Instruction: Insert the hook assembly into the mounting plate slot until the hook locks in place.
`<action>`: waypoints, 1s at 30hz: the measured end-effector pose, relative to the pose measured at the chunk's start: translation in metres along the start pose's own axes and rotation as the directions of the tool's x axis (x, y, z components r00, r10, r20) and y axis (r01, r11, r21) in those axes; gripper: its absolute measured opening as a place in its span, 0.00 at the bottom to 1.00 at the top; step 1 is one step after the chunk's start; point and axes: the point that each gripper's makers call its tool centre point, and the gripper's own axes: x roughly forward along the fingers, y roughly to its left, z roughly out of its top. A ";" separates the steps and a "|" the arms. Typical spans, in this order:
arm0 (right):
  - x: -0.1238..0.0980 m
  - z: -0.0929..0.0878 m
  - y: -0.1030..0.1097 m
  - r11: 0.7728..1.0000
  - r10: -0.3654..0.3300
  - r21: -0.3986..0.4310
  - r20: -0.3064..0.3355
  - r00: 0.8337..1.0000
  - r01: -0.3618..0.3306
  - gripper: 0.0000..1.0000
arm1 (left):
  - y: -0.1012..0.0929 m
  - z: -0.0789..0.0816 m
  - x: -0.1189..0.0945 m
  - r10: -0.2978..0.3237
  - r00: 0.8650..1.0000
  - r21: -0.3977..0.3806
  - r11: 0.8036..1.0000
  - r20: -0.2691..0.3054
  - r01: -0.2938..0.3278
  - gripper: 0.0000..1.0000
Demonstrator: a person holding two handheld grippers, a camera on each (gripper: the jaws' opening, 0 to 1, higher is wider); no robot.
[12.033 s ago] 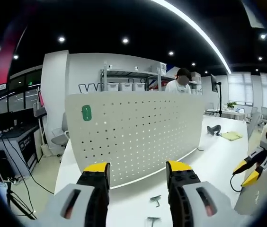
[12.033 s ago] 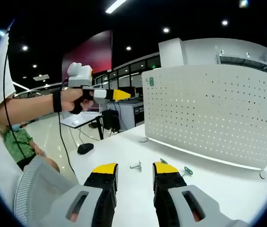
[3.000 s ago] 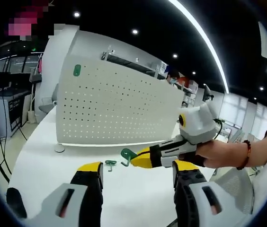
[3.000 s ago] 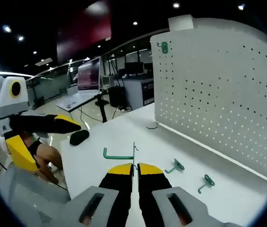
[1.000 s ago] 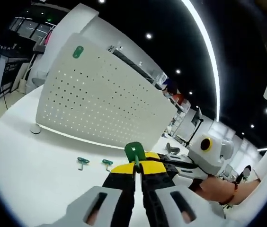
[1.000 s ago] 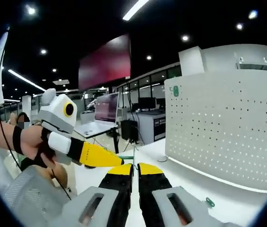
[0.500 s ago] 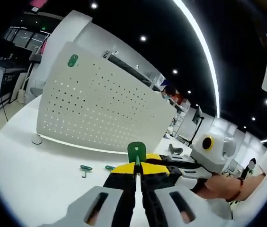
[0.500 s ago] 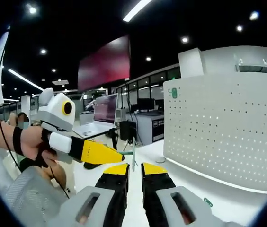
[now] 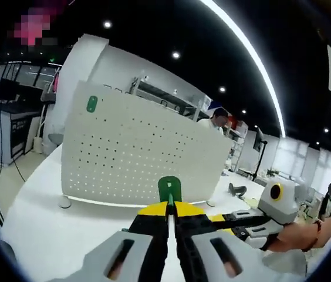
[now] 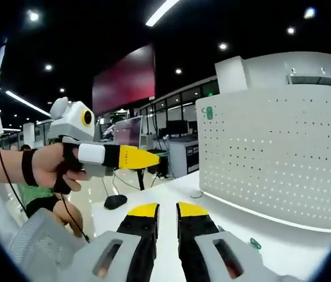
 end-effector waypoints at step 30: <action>-0.029 -0.010 -0.021 0.995 -0.092 0.027 0.005 0.996 0.092 0.15 | 0.041 0.052 0.038 0.155 0.987 0.122 0.980 0.051 -0.160 0.02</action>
